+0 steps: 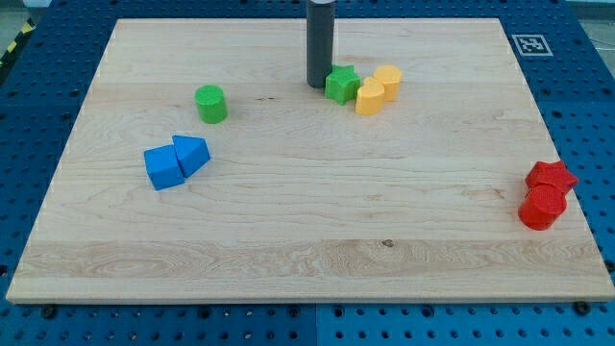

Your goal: Move the green circle into the yellow hexagon

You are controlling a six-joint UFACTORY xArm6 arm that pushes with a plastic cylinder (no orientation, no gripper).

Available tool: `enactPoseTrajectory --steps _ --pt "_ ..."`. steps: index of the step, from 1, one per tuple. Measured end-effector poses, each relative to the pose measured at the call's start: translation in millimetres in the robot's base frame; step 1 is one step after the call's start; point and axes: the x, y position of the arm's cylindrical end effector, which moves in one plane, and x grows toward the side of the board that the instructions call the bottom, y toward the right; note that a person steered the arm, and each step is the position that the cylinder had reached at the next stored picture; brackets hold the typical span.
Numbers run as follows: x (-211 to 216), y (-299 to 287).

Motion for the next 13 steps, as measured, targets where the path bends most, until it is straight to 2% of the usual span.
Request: enactPoseTrajectory --steps 1,4,5,6,7,9,11,12,13 --pt "8 -13" --pt "11 -201" --pt "31 -214" --pt "54 -192" --pt "58 -142" --pt "-6 -115" --pt "55 -102" --pt "43 -56" --pt "3 -36"
